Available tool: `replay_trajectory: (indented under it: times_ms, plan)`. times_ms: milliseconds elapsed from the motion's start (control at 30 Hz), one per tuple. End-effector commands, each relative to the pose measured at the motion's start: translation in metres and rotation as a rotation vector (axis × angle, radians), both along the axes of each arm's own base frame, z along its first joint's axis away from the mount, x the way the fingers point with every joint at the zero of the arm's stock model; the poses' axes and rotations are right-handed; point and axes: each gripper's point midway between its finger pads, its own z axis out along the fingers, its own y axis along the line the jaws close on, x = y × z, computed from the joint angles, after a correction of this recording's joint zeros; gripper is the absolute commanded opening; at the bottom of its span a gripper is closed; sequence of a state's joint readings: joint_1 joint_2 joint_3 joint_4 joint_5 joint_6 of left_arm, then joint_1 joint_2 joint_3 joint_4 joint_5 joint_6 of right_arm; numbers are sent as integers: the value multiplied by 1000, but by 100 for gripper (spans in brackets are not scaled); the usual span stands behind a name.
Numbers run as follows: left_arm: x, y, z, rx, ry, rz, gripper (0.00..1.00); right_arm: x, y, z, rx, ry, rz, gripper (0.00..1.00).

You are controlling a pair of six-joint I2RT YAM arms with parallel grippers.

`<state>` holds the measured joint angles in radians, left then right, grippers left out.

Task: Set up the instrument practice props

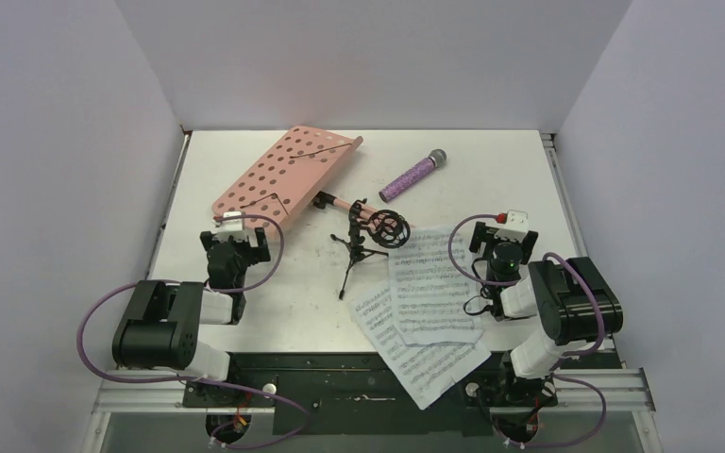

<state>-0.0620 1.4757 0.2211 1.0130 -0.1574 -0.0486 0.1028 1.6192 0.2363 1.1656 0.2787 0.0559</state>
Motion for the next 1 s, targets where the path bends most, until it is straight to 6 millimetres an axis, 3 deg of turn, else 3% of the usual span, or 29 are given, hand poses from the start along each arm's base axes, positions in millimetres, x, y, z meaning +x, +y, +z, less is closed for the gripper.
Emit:
replay_trajectory:
  times_ms: [0,167,267,333,400,500,567,700,767,867,967]
  plan:
    - [19,0,37,-37,-131,11,96,11,4,19,8,-72,18,90]
    - [19,1,38,-35,-136,13,96,11,4,18,7,-68,18,90]
    - [19,9,51,-38,-141,69,96,12,5,18,12,-67,32,90]
    - [22,12,70,-50,-106,97,96,18,17,19,1,-35,115,90]
    - [25,12,89,-128,-59,140,96,27,40,20,33,94,256,90]
    - [24,1,110,-203,27,119,96,44,83,67,101,164,493,90]
    - [22,-6,121,-280,27,116,96,42,91,101,116,75,515,90]
    - [12,-12,141,-463,-26,158,96,26,69,167,107,-144,394,90]
    - [3,-14,155,-535,-71,162,96,16,52,190,94,-234,311,90]
    - [-8,-33,177,-586,-150,33,96,7,32,210,121,-276,238,90]
    - [-24,-42,193,-648,-205,-28,96,2,15,209,183,-189,146,90]
